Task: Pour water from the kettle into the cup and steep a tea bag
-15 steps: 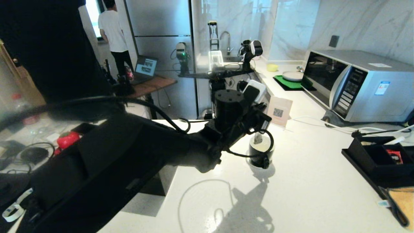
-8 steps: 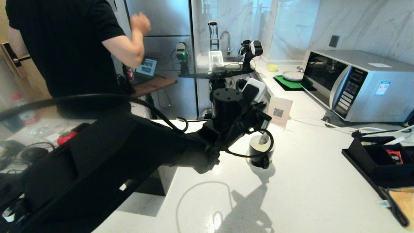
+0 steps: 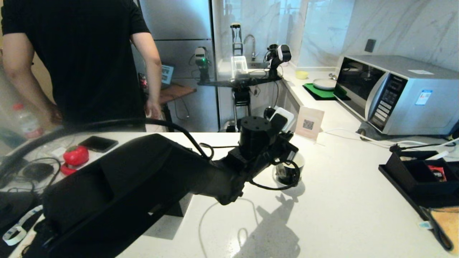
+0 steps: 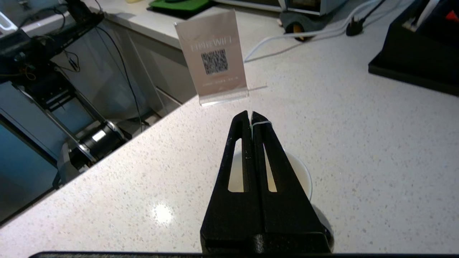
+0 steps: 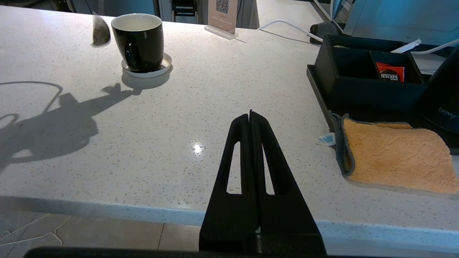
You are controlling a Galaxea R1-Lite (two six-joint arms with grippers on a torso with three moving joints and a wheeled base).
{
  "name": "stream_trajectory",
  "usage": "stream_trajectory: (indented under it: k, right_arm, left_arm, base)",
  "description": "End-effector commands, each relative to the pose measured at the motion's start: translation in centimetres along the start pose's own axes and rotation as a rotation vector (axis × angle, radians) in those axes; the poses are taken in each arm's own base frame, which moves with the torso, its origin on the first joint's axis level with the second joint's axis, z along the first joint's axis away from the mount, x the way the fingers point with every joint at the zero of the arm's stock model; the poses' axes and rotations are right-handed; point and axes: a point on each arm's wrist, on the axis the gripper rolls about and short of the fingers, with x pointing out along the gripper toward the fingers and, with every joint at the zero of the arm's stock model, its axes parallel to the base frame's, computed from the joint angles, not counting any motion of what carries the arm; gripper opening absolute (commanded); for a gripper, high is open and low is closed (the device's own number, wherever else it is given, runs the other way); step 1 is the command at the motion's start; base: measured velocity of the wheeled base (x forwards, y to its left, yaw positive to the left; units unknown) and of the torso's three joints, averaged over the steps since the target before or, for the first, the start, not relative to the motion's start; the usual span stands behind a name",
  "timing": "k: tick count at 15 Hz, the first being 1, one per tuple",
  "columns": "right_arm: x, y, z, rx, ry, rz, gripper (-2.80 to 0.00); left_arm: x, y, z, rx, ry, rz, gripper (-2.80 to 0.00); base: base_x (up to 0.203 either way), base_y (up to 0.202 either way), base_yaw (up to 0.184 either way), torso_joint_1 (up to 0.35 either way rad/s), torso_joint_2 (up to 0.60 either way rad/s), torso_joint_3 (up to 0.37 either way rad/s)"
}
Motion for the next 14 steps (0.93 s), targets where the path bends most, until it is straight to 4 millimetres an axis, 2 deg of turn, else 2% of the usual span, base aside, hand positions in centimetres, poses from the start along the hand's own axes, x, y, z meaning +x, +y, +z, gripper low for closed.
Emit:
stream_trajectory:
  k: [1, 4, 6, 9, 14]
  right_arm:
    - [0.0, 0.0, 0.0, -0.001, 0.0, 0.001, -2.8]
    - [0.0, 0.0, 0.0, -0.001, 0.0, 0.001, -2.8]
    - [0.0, 0.0, 0.0, -0.001, 0.0, 0.001, -2.8]
    - [0.0, 0.0, 0.0, -0.001, 0.0, 0.001, -2.8]
    - [0.0, 0.0, 0.0, -0.001, 0.0, 0.001, -2.8]
  left_arm:
    - [0.5, -0.3, -2.0, 0.002, 0.033, -0.005, -2.8]
    - [0.8, -0.5, -3.1, 0.002, 0.042, -0.006, -2.8]
    - [0.9, -0.6, -3.1, 0.001, 0.04, -0.007, -2.8]
    - [1.2, -0.3, -1.6, -0.002, -0.008, 0.001, -2.8]
    - [1.7, 0.2, 2.1, -0.006, -0.108, 0.016, -2.8]
  base:
    - [0.0, 0.0, 0.0, 0.0, 0.0, 0.0]
    - [0.0, 0.0, 0.0, 0.0, 0.0, 0.0]
    - [0.0, 0.0, 0.0, 0.0, 0.0, 0.0]
    - [0.0, 0.0, 0.0, 0.0, 0.0, 0.0]
    - [0.0, 0.0, 0.0, 0.0, 0.0, 0.0]
